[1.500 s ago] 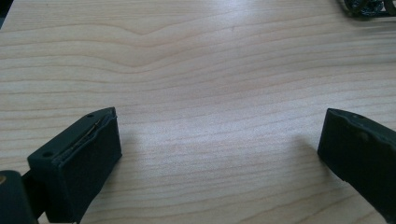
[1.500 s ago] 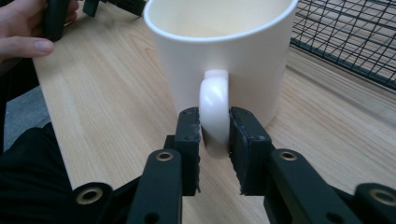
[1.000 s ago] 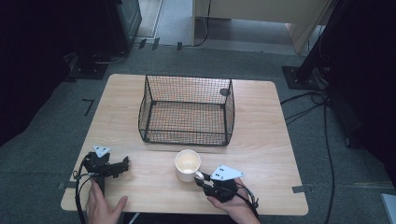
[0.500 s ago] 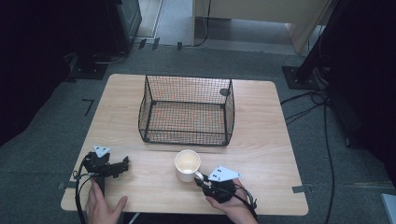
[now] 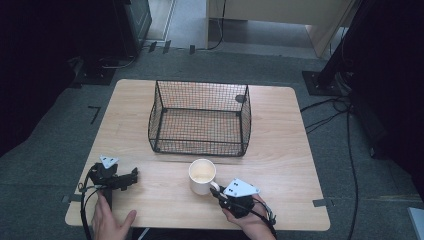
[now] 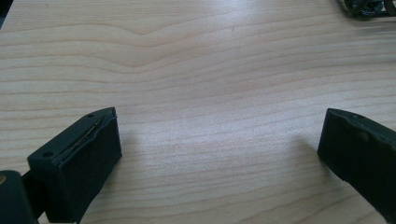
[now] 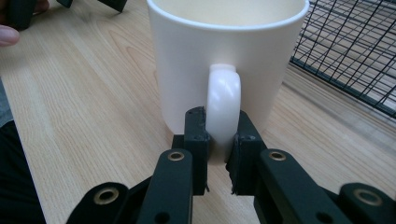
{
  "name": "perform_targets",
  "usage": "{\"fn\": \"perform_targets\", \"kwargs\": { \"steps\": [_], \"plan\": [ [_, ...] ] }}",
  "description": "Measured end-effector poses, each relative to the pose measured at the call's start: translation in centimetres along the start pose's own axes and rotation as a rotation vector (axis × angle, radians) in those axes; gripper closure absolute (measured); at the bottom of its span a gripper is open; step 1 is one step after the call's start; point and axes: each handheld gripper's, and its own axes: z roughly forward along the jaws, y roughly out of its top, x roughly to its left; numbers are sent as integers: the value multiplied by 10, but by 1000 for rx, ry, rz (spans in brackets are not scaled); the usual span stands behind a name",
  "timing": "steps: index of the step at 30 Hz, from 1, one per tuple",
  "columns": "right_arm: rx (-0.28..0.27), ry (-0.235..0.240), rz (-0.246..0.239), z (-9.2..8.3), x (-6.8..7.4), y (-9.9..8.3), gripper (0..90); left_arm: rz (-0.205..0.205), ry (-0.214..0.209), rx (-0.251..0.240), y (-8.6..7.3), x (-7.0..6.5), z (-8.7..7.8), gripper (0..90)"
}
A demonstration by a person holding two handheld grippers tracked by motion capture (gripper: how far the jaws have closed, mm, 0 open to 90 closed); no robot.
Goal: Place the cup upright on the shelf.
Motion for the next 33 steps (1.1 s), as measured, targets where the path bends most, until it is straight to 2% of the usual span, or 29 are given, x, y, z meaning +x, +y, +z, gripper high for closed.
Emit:
{"fn": "perform_targets", "kwargs": {
  "steps": [12, 24, 26, 33],
  "plan": [
    [-43, 5, -20, -11, 2, 6, 808, 0, 0, 0, 0, 0, 0, 0],
    [-78, 7, 12, -23, -6, 16, 809, 0, 0, 0, 0, 0, 0, 0],
    [-84, 2, 2, -25, -6, 19, 808, 0, 0, 0, 0, 0, 0, 0],
    [-103, 0, 10, -30, -10, 28, 808, -1, 0, 0, 0, 0, 0, 0]
  ]
}}
